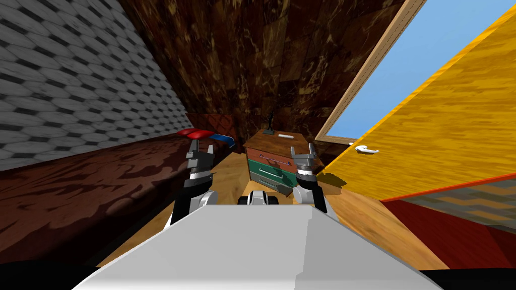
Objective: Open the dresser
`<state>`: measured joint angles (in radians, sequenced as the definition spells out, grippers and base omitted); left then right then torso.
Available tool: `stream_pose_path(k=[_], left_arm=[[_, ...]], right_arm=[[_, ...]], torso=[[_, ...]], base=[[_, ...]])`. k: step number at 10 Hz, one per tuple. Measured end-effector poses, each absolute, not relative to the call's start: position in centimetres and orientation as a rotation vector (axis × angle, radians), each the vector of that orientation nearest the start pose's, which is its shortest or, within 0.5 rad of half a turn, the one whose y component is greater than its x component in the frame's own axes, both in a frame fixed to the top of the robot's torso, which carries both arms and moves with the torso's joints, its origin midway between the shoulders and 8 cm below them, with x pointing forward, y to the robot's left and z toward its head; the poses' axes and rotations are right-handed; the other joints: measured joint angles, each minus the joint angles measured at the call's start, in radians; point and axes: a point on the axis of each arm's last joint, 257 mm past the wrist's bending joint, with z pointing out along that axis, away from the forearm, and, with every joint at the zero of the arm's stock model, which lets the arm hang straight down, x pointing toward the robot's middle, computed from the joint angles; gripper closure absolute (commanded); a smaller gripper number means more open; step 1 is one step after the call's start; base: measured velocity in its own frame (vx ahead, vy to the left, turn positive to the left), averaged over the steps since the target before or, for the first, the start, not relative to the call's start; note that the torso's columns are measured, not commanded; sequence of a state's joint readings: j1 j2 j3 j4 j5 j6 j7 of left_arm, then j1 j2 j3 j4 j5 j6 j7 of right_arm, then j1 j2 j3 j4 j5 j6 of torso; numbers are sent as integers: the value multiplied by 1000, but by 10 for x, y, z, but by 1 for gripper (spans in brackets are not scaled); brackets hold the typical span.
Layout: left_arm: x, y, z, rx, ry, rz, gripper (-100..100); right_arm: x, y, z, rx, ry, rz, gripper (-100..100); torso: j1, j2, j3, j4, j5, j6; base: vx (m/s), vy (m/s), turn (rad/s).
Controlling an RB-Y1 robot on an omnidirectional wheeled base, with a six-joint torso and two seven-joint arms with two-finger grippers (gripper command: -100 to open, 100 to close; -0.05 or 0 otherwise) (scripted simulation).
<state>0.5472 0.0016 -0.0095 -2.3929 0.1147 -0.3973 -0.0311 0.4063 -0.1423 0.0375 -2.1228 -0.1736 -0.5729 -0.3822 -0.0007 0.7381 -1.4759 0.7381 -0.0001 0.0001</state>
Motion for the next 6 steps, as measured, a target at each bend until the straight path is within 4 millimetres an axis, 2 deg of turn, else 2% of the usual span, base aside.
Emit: stream_pose_path(k=[6], left_arm=[[334, 291, 40, -741, 577, -1338, 0]], right_arm=[[378, -284, -5, 888, 396, 2016, -100]], torso=[[1, 0, 0, 0, 0, 0]], base=[[-20, 84, 13]])
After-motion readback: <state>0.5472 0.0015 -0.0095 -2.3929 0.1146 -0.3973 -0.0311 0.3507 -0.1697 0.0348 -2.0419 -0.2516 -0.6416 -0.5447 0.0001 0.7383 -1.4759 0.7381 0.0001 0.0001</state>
